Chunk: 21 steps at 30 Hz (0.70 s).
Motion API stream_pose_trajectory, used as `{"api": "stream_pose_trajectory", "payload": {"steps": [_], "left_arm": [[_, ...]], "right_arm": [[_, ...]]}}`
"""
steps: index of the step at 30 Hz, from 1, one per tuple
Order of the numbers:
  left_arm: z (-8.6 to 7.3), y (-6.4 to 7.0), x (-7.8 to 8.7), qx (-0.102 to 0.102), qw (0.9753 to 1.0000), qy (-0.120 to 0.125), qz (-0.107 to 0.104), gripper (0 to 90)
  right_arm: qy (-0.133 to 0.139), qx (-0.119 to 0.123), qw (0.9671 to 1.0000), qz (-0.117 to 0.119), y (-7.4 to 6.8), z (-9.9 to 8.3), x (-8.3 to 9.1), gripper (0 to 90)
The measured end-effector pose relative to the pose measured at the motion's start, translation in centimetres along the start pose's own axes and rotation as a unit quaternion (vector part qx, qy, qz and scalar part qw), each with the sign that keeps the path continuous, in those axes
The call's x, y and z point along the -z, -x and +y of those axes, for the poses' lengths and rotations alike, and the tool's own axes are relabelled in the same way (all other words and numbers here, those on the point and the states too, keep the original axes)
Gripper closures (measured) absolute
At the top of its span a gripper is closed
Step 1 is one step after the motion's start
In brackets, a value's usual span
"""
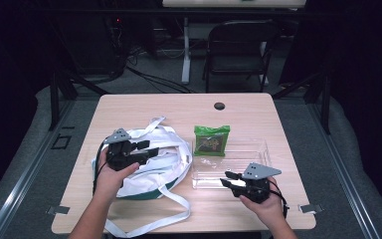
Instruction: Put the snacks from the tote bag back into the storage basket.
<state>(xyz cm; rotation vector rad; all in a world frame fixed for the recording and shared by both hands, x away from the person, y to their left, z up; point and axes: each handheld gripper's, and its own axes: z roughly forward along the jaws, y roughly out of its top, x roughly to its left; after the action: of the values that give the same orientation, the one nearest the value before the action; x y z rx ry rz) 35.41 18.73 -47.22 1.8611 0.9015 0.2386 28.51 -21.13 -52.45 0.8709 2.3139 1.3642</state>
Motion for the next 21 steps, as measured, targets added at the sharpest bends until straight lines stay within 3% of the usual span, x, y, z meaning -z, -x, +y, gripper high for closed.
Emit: {"api": "stream_pose_trajectory", "payload": {"steps": [6,21], "left_arm": [[-0.13,-0.02,-0.25,-0.002,1.0000,-0.006,-0.001,47.4],[-0.22,-0.04,-0.41,-0.001,1.0000,-0.008,0.000,47.2]], "right_arm": [[-0.006,0.013,0.9999,-0.003,-0.41,-0.13,-0.49,66.4],[0.007,0.007,1.0000,0.003,-0.49,-0.08,-0.33,66.0]]}}
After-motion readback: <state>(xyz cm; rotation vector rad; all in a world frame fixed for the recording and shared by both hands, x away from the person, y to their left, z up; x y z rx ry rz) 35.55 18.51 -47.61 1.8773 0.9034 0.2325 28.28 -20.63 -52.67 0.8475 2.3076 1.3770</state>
